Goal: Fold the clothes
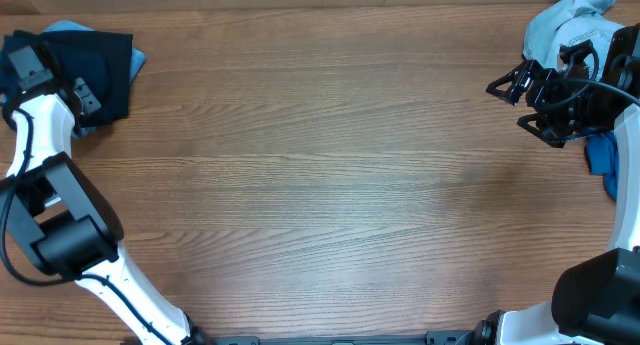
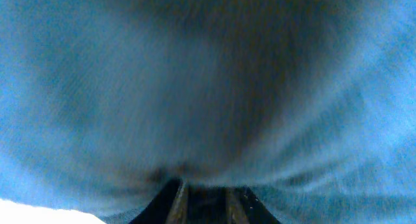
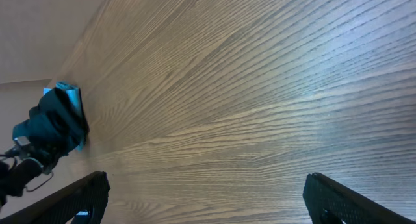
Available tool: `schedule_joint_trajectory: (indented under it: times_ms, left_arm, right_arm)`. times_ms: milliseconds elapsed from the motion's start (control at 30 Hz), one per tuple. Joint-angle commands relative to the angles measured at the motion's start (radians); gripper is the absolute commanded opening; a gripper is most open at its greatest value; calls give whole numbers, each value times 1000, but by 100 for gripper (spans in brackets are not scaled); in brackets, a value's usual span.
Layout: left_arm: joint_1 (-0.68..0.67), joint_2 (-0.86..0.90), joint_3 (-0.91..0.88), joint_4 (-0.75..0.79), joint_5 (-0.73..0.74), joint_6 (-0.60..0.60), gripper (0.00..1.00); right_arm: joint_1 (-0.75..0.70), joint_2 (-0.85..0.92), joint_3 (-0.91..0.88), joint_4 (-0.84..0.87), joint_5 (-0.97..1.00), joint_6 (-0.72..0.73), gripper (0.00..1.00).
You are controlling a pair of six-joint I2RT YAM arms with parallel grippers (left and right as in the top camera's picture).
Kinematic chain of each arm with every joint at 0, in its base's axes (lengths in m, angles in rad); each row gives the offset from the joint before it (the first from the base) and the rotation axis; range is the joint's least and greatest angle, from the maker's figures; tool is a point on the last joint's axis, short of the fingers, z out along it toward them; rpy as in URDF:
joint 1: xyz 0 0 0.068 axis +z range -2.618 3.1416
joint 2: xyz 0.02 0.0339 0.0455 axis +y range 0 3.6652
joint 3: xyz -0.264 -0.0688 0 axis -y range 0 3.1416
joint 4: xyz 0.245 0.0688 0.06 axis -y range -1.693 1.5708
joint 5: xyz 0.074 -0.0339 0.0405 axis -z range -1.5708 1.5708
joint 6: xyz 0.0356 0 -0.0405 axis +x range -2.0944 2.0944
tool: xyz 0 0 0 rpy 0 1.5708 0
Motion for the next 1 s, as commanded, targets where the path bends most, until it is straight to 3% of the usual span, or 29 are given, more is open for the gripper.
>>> schedule_joint_trajectory:
  times_ms: [0,200,533,700,967]
  left_arm:
    - [3,-171,-3,-14,10,-11,27]
    - [2,-209,-3,36,5,48,35]
    - [10,-105,-3,314,-51,164,45]
    - [19,-10,-3,360,-52,146,51]
    - [72,197,-3,310,-51,-6,50]
  right_arm:
    - [-1,0,9,6,6,-8,100]
    - [-1,0,9,17,6,-8,100]
    - [-1,0,9,5,20,-8,100]
    - [-1,0,9,-11,32,-7,100]
    - [-1,0,9,-91,32,-8,100]
